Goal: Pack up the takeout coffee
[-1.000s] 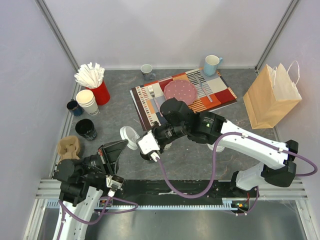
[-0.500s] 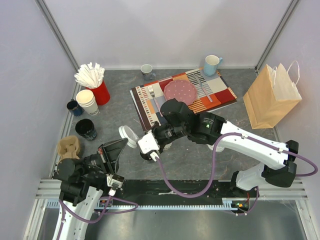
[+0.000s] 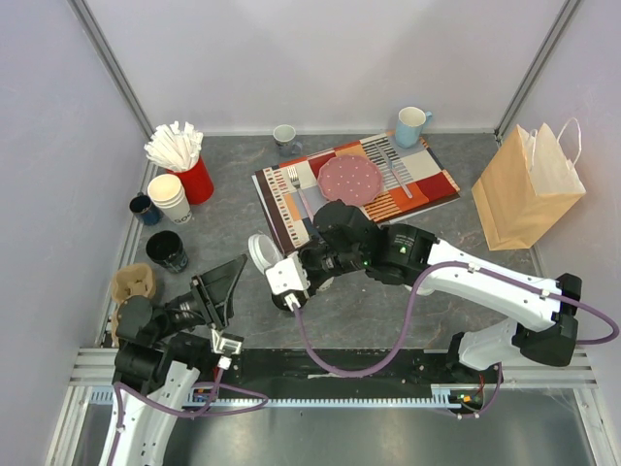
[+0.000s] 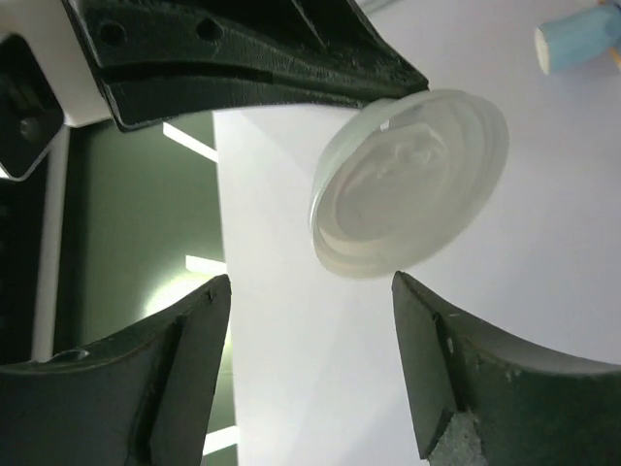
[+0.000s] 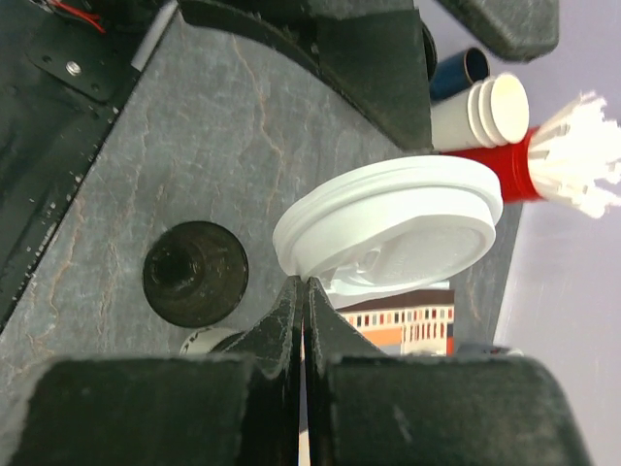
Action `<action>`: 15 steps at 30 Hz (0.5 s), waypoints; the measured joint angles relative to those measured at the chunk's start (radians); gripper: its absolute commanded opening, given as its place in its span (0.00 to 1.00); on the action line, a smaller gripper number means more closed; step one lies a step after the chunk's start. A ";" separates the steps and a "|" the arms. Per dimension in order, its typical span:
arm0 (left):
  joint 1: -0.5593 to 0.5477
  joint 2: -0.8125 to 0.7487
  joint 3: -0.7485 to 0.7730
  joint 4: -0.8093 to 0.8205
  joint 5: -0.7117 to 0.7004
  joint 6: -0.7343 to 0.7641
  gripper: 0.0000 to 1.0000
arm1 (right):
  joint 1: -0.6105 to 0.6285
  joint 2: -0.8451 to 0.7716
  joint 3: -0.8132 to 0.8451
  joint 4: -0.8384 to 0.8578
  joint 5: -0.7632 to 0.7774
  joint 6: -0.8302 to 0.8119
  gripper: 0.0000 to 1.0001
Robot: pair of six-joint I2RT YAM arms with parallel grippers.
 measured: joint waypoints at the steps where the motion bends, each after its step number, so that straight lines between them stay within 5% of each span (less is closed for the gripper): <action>1: 0.000 0.002 0.006 -0.026 -0.020 0.000 0.78 | 0.000 0.000 -0.005 -0.001 0.021 0.002 0.00; 10: 0.000 0.113 0.042 -0.156 -0.334 -0.097 0.80 | 0.029 0.000 -0.008 -0.100 0.220 -0.013 0.00; 15: 0.000 0.418 0.239 -0.241 -0.608 -0.494 0.76 | 0.106 0.026 0.000 -0.226 0.290 -0.068 0.00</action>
